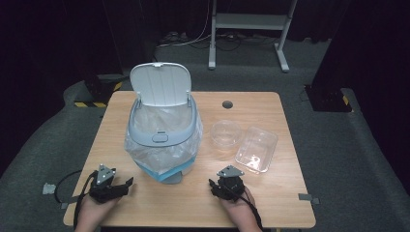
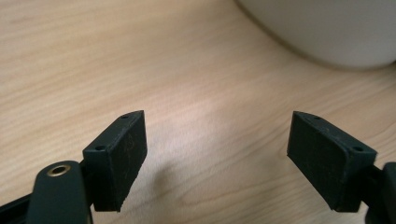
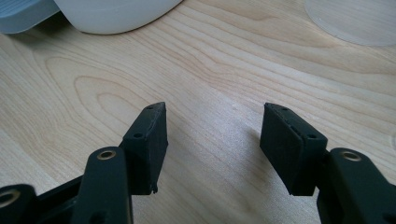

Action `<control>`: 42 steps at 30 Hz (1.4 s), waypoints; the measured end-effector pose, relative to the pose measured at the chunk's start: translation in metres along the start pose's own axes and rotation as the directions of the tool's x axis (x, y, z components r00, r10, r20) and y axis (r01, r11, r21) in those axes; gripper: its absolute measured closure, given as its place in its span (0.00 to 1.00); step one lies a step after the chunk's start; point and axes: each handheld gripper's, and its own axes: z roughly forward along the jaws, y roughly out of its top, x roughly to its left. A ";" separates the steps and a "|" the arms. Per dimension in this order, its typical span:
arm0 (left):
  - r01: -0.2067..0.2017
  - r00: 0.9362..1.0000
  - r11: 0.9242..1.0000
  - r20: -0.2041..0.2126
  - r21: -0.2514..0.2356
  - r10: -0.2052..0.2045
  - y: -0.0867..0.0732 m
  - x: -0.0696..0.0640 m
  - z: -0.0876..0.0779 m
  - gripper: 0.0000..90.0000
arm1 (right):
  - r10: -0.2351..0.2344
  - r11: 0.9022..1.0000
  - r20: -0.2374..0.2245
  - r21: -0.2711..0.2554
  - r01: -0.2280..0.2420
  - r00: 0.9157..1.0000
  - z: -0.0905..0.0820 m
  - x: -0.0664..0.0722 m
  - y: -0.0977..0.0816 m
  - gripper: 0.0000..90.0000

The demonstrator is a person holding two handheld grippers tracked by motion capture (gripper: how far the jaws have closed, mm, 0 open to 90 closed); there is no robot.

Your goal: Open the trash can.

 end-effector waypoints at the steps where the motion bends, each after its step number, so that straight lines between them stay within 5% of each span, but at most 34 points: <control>1: -0.012 1.000 1.000 -0.005 0.012 0.012 -0.001 -0.001 0.001 0.22 | 0.000 1.000 0.000 0.000 0.000 1.000 0.000 0.000 0.000 0.46; 4: 0.014 1.000 1.000 0.001 0.010 -0.014 -0.001 -0.001 0.003 0.23 | 0.001 1.000 0.001 0.001 -0.001 1.000 0.000 0.000 0.000 0.46; 6: 0.070 0.996 0.997 0.053 0.031 -0.071 -0.001 0.005 0.006 0.22 | 0.000 1.000 -0.002 0.001 0.000 1.000 0.000 0.000 0.000 0.45; 14: 0.072 0.996 0.997 0.052 0.034 -0.074 -0.001 0.004 0.006 0.22 | 0.003 0.996 0.023 -0.086 -0.001 1.000 -0.014 -0.005 0.007 0.49; 24: 0.071 0.996 0.997 0.052 0.033 -0.073 -0.001 0.004 0.006 0.22 | 0.041 0.982 0.076 -0.185 -0.027 0.996 -0.049 -0.027 0.013 0.53; 42: 0.073 0.996 0.997 0.052 0.031 -0.074 -0.001 0.004 0.005 0.23 | 0.165 0.961 0.223 -0.254 -0.106 0.961 -0.079 -0.080 -0.001 0.54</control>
